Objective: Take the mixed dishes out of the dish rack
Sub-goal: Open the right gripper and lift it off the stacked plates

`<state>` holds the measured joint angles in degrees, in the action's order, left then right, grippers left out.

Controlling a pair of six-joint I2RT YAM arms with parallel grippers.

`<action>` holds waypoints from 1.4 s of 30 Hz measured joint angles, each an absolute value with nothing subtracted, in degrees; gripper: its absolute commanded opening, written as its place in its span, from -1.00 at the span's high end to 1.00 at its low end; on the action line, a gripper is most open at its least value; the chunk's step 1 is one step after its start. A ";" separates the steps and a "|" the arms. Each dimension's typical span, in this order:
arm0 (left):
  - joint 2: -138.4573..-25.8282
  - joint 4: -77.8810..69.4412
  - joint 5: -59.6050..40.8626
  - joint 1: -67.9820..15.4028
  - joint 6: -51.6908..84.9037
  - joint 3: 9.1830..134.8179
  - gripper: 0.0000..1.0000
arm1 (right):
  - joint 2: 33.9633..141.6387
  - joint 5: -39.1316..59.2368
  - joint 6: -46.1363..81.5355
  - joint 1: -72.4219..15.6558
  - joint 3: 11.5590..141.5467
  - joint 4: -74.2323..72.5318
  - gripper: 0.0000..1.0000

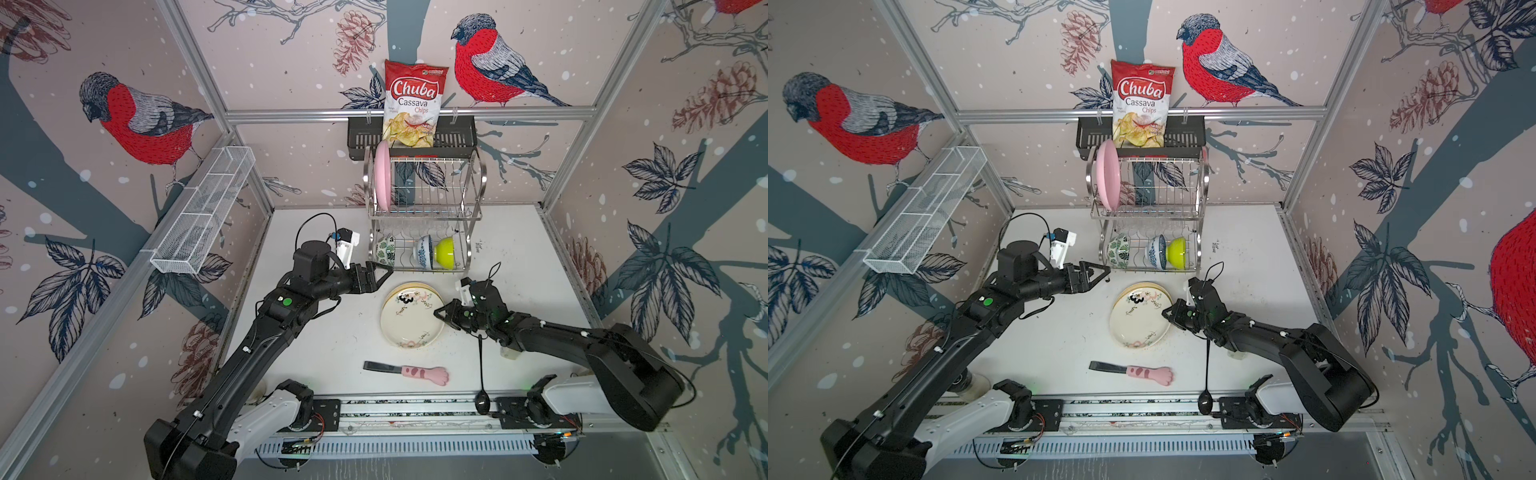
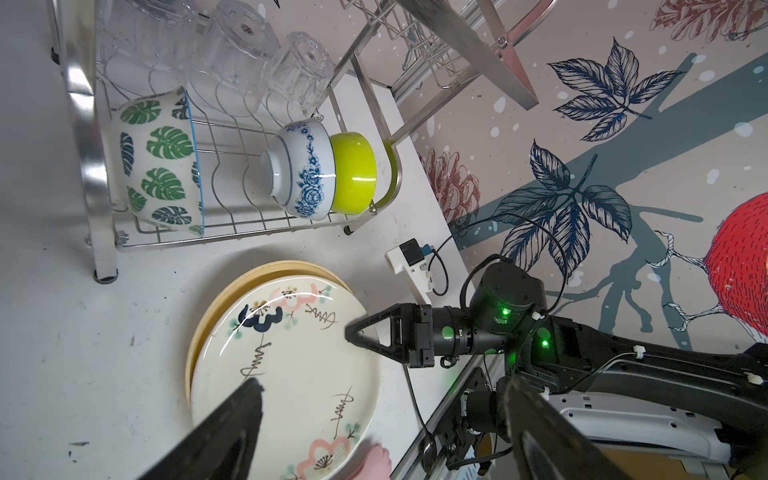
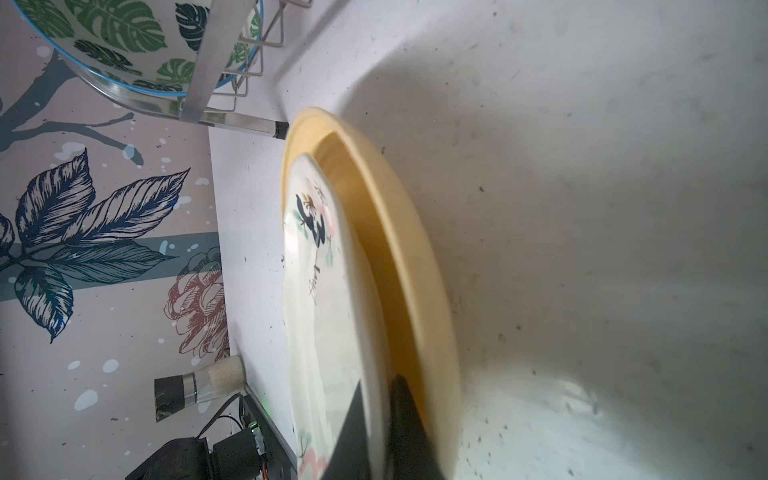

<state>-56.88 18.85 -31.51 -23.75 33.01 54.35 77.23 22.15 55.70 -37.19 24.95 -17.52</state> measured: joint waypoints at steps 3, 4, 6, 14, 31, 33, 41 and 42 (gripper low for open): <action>-56.88 18.90 -31.51 -23.75 33.01 54.33 -0.81 | 76.79 22.15 55.72 -37.08 24.16 -17.69 0.53; -56.88 18.90 -31.51 -23.75 33.01 54.33 -0.81 | 76.60 22.13 55.72 -37.04 23.99 -17.69 0.51; -56.88 18.90 -31.48 -23.75 33.01 54.30 -0.81 | 76.20 22.15 55.70 -36.69 23.73 -17.69 0.43; -56.88 18.90 -31.46 -23.75 33.01 54.13 -0.81 | 72.99 21.76 54.87 -35.05 22.65 -15.25 -0.04; -56.88 19.11 -31.46 -23.75 33.04 53.80 -0.81 | 66.87 19.99 50.98 -32.93 20.56 -6.96 0.58; -56.95 19.11 -31.48 -23.75 33.04 53.80 -0.81 | 67.68 19.99 50.98 -32.86 20.56 -7.40 0.65; -57.23 19.14 -31.51 -23.75 33.06 53.60 -0.81 | 73.58 21.08 51.03 -33.36 21.43 -12.36 0.78; -57.23 19.16 -31.51 -23.75 33.06 53.58 -0.81 | 73.84 21.06 51.03 -33.36 21.58 -12.36 0.78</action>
